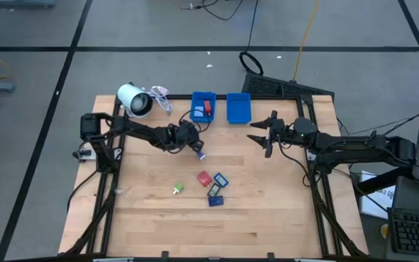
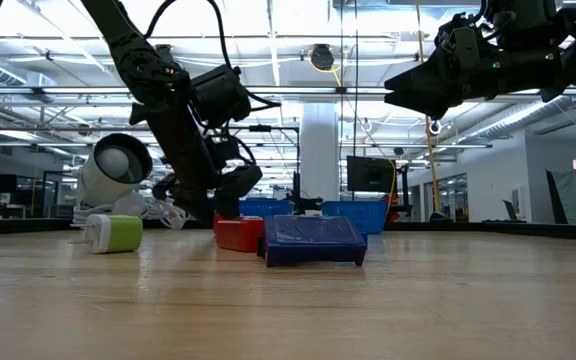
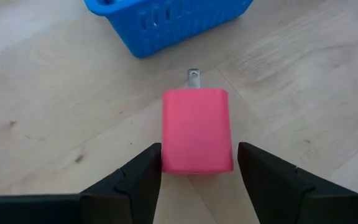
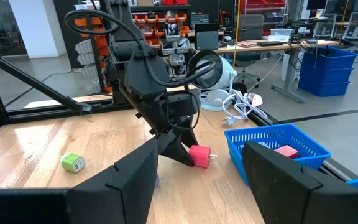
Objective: Pick & Place Office items
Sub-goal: Put the pink charger adapter into the left basket
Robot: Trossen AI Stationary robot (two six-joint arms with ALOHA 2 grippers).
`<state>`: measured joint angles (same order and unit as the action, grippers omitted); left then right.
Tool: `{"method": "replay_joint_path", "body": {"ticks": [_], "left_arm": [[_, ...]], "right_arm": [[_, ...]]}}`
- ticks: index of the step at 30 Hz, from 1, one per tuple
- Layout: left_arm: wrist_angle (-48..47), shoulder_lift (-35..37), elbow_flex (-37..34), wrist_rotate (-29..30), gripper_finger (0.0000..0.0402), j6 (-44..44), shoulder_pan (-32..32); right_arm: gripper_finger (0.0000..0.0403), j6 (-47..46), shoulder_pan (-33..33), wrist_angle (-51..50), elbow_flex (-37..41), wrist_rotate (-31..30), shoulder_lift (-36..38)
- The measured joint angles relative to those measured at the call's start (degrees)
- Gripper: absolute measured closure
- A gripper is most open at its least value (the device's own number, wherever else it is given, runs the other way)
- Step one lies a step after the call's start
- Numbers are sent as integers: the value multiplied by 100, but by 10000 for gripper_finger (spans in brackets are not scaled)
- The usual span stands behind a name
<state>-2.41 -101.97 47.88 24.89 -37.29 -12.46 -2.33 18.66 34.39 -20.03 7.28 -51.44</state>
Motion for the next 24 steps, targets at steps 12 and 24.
{"method": "replay_joint_path", "body": {"ticks": [12,24], "left_arm": [[-15,0,-2,59,188,209,-32],[-36,0,-2,61,188,211,-32]], "right_arm": [[181,-2,2,2,0,1,0],[181,-2,0,3,0,1,0]]}}
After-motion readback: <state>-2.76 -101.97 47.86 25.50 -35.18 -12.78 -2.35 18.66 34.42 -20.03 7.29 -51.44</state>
